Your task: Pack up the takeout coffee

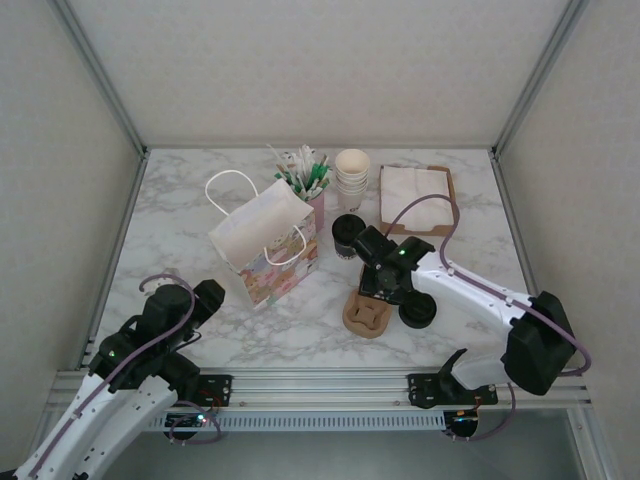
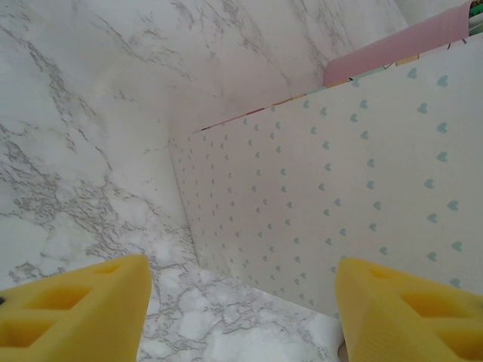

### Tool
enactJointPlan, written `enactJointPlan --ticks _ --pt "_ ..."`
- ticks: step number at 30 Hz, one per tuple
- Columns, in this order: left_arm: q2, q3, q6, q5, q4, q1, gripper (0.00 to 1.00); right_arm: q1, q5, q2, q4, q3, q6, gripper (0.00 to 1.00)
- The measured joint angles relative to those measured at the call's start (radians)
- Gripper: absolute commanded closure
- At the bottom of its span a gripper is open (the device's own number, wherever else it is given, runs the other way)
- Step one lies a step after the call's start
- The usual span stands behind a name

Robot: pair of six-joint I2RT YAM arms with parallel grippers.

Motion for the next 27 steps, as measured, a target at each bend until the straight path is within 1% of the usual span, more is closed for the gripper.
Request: enactJointPlan --ticks 7,21,27 --pt "0.003 0.037 0.001 -0.013 -0.016 0.000 0.34 0.000 0.018 0.019 0.013 0.000 0.000 0.52" --pt "0.005 0.043 0.001 -0.014 -0.021 0.000 0.34 0.002 0.050 0.060 0.033 0.000 -0.005 0.53" --pt "0.005 0.059 0.001 -0.014 -0.025 0.000 0.34 0.002 0.063 0.060 0.035 0.000 -0.004 0.57"
